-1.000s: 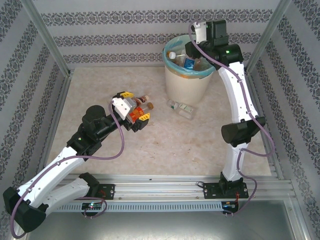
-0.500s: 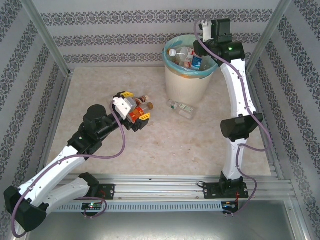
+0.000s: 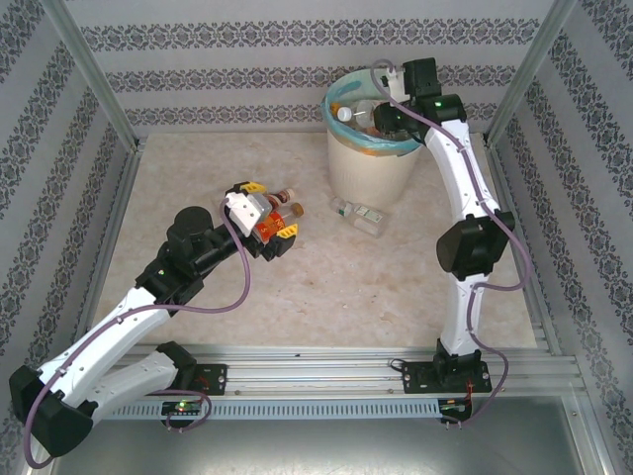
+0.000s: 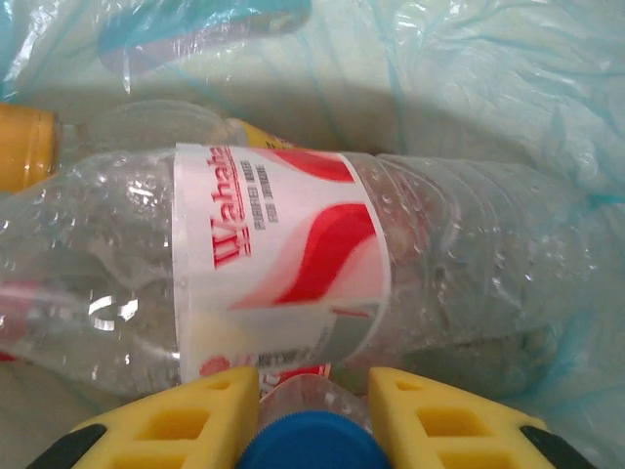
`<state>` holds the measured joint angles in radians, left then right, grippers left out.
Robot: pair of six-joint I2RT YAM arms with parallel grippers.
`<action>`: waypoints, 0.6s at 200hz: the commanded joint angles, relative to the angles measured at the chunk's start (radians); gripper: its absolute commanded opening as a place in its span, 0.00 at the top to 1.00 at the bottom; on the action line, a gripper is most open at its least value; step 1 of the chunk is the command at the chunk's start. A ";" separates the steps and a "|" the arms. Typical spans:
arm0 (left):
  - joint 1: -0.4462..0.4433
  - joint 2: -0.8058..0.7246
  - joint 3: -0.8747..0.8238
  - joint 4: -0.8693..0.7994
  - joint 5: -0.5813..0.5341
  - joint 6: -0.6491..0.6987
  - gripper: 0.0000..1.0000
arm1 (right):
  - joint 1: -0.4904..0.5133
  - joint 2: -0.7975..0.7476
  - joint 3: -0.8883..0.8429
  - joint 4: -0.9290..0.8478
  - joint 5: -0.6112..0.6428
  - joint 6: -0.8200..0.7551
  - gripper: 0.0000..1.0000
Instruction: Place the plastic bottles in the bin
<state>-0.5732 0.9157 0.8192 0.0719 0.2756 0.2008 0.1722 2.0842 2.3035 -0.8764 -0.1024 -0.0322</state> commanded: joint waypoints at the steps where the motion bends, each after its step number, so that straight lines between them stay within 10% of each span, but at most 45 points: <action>1: 0.015 -0.008 -0.013 0.021 0.000 -0.006 0.00 | -0.010 0.010 -0.103 -0.053 0.024 -0.008 1.00; 35: 0.014 0.000 -0.021 0.034 0.006 -0.011 0.00 | -0.017 0.053 -0.032 -0.106 0.017 -0.011 1.00; 120: 0.016 -0.005 -0.025 0.046 0.013 -0.023 0.00 | 0.011 -0.008 0.283 -0.122 -0.006 0.036 0.46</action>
<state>-0.5674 0.9157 0.8021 0.0727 0.2768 0.1993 0.1711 2.1284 2.5256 -0.9955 -0.1196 -0.0105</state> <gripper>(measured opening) 0.999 0.465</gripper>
